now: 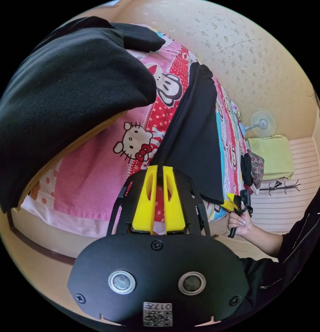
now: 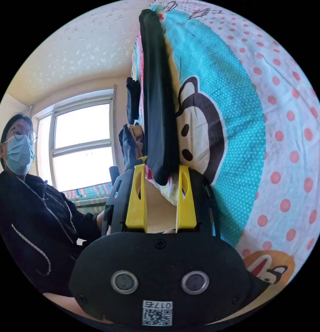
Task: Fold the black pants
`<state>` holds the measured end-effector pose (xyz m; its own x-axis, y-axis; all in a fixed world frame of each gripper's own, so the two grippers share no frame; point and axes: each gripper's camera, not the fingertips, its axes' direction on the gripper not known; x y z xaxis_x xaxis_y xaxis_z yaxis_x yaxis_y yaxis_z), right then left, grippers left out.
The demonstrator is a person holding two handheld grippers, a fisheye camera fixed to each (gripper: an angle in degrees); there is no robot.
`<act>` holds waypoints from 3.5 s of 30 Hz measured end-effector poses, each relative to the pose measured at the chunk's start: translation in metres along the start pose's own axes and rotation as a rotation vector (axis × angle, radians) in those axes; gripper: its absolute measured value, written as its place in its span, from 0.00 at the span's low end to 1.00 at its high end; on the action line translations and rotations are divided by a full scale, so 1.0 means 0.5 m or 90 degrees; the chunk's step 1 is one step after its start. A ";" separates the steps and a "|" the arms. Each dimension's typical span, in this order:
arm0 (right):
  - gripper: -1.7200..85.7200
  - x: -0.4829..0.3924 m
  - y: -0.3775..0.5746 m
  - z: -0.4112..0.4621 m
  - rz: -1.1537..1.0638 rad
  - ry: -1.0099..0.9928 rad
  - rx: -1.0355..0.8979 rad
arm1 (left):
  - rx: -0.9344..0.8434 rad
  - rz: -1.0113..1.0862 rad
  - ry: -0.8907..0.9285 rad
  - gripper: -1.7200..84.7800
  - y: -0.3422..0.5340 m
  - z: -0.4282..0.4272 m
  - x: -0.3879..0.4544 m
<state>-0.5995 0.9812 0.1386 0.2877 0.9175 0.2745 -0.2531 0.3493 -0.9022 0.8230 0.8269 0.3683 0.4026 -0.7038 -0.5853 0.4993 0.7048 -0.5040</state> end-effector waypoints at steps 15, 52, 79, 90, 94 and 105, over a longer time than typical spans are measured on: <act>0.09 -0.007 0.021 0.006 0.081 -0.105 0.040 | 0.068 0.007 0.135 0.12 -0.009 -0.082 -0.113; 0.07 -0.212 0.032 -0.308 -0.047 -0.026 -0.010 | -0.045 0.135 0.169 0.08 -0.304 -0.337 -0.066; 0.07 -0.149 0.235 -0.634 0.194 -0.063 -0.108 | -0.150 -0.005 0.204 0.08 -0.093 -0.453 0.215; 0.08 -0.011 -0.090 -0.557 0.309 -0.190 0.078 | -0.120 -0.080 0.234 0.08 -0.506 -0.231 0.150; 0.08 -0.010 -0.247 -0.528 0.275 -0.205 0.150 | -0.084 -0.066 0.262 0.08 -0.658 -0.193 0.173; 0.11 -0.112 -0.782 -0.439 0.081 -0.175 0.225 | 0.092 0.085 0.233 0.11 -1.242 -0.133 0.298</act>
<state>-0.3137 0.7516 0.4032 -0.0095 0.9568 0.2907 -0.5834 0.2308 -0.7787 0.5220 0.2901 0.5518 0.1850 -0.5105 -0.8397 0.5747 0.7493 -0.3290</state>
